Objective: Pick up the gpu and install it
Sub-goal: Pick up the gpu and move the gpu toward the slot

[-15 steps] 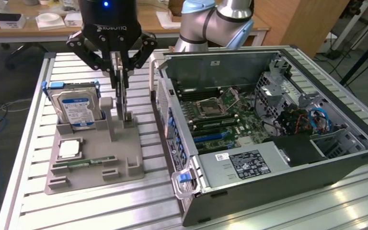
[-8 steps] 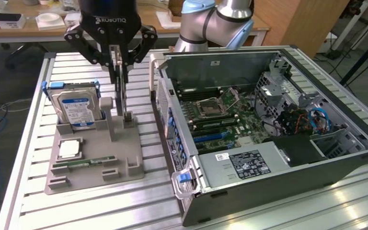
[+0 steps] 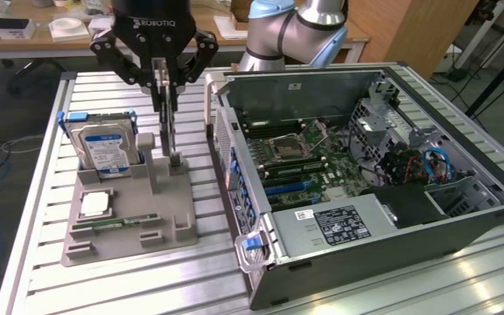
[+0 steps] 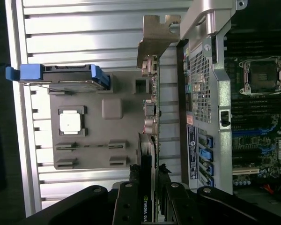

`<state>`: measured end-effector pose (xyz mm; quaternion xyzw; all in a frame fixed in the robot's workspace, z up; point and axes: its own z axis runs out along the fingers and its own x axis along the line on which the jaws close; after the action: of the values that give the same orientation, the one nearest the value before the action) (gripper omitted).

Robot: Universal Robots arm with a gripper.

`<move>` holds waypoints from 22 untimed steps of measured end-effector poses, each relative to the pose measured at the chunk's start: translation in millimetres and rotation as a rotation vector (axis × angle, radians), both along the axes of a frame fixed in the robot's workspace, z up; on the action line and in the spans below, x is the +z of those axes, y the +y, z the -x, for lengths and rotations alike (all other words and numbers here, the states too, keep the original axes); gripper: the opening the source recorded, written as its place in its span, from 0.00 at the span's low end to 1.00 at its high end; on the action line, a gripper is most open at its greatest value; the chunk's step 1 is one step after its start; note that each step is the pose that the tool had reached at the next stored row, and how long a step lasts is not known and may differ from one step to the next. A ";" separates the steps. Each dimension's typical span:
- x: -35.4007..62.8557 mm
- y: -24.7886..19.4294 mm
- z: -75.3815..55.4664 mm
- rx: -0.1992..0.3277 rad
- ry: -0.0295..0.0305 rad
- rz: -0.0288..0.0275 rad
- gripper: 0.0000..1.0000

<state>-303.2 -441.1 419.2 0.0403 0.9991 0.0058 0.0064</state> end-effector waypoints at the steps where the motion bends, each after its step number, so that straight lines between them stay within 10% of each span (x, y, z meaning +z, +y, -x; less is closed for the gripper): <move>1: 0.0 0.0 -1.7 0.000 -0.0001 0.0000 0.26; 22: 0.0 0.0 -43.3 0.000 -0.0001 0.0000 0.26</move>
<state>-259.9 -441.1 419.2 0.0403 0.9992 0.0058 0.0065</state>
